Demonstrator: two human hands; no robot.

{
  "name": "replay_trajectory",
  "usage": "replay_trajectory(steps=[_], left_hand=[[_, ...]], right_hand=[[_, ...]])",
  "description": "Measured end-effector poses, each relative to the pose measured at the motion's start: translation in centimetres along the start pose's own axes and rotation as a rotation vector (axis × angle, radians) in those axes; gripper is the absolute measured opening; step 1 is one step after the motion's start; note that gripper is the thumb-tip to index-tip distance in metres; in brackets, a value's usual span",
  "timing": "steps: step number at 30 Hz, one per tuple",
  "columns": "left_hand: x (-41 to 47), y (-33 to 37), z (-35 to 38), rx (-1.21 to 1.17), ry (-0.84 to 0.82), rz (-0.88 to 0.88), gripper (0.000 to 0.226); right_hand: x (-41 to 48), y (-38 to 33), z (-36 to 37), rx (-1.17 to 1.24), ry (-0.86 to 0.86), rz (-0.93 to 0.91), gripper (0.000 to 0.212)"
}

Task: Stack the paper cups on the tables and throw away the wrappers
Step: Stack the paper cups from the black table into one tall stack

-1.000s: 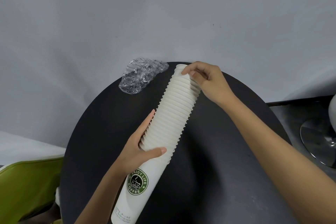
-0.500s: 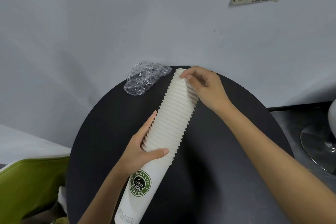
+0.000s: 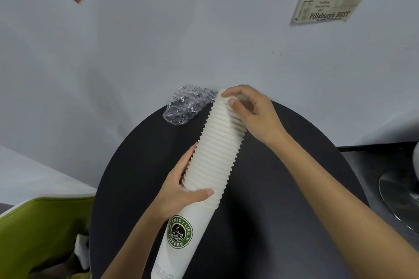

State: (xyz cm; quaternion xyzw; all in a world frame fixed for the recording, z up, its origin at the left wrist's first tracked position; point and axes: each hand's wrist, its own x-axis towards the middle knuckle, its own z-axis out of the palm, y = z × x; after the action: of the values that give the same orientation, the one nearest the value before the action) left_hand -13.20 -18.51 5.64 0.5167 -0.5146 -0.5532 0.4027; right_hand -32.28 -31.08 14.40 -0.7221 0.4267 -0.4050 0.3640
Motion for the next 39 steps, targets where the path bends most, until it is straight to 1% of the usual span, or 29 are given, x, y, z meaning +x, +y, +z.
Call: replay_trajectory(steps=[2, 4, 9, 12, 16, 19, 23, 28, 39], left_hand=[[-0.1, 0.1, -0.2, 0.001, 0.016, 0.009, 0.097], [-0.2, 0.1, -0.6, 0.014, 0.045, 0.023, 0.098], [-0.2, 0.4, -1.5, -0.020, 0.129, 0.064, 0.097], [0.0, 0.9, -2.0, -0.041, 0.169, 0.091, 0.095], [0.5, 1.4, -3.0, -0.067, 0.208, 0.119, 0.097], [0.8, 1.9, -3.6, -0.100, 0.219, 0.150, 0.094], [1.2, 2.5, -4.5, -0.110, 0.227, 0.183, 0.095], [1.5, 2.9, -5.7, -0.120, 0.242, 0.209, 0.092], [3.6, 4.0, -10.1, -0.072, 0.293, 0.244, 0.092]], right_hand=[[0.0, -0.2, 0.2, -0.004, 0.026, -0.024, 0.021], [-0.3, -0.4, 0.4, -0.011, 0.056, -0.019, 0.031], [-1.3, -0.6, 2.1, 0.088, 0.062, 0.111, 0.058], [-2.0, -0.8, 3.6, 0.177, 0.009, 0.164, 0.071], [-2.3, -1.3, 5.5, 0.288, -0.082, 0.169, 0.077], [-2.4, -1.5, 6.8, 0.332, -0.143, 0.191, 0.089], [-2.2, -2.0, 8.4, 0.347, -0.198, 0.171, 0.092], [-1.1, -2.8, 9.5, 0.375, -0.189, 0.143, 0.090], [3.4, -3.7, 12.1, 0.365, -0.231, 0.103, 0.091]])
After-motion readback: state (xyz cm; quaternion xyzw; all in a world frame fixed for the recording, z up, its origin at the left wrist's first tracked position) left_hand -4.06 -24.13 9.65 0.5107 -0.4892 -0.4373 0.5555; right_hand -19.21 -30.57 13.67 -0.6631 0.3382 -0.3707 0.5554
